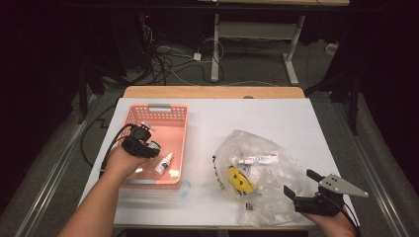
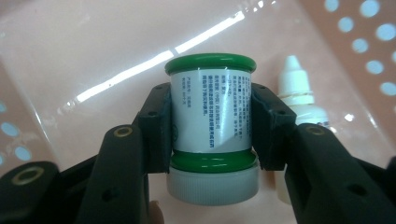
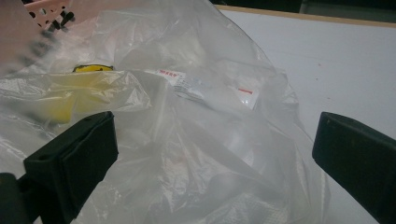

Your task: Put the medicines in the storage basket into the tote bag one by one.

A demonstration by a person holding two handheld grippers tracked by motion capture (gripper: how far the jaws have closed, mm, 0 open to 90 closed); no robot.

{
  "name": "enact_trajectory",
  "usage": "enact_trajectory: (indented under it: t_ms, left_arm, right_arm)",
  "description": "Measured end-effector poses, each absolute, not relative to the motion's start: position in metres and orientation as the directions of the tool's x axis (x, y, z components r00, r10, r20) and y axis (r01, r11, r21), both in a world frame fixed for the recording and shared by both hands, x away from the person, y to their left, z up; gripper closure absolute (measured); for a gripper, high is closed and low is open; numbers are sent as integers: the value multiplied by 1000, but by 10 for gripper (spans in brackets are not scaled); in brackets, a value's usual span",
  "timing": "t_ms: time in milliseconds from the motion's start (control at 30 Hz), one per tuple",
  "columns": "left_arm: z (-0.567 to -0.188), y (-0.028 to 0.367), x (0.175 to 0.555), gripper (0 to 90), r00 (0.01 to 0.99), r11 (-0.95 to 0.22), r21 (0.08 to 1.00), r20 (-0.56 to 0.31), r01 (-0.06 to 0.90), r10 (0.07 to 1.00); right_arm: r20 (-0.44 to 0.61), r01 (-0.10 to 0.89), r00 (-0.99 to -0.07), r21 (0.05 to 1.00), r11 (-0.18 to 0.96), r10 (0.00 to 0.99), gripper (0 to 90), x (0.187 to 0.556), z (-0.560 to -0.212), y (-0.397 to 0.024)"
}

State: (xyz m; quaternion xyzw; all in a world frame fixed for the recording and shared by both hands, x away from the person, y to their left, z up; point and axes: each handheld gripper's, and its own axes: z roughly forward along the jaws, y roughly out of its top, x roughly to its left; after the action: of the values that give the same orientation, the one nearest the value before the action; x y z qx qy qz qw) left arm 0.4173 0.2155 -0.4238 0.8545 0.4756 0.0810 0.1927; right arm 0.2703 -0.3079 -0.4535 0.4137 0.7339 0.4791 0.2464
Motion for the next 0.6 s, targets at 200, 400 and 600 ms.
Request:
enact_trajectory:
  t_ms: [200,400,600]
  left_arm:
    - [-417,209,414,539,554,-482,437,-47,759,831]
    - [-409,203,410,539,570,-479,474,-59,739,820]
    - [-400,195,407,539,594,-484,507,-69,713,802]
  right_arm:
    - [35,370,-538,907,199,843,8,270,-453,-308]
    - [35,371,-535,907,198,844,8,270,-453,-308]
    - [34,370,-536,907,199,844,8,270,-453,-308]
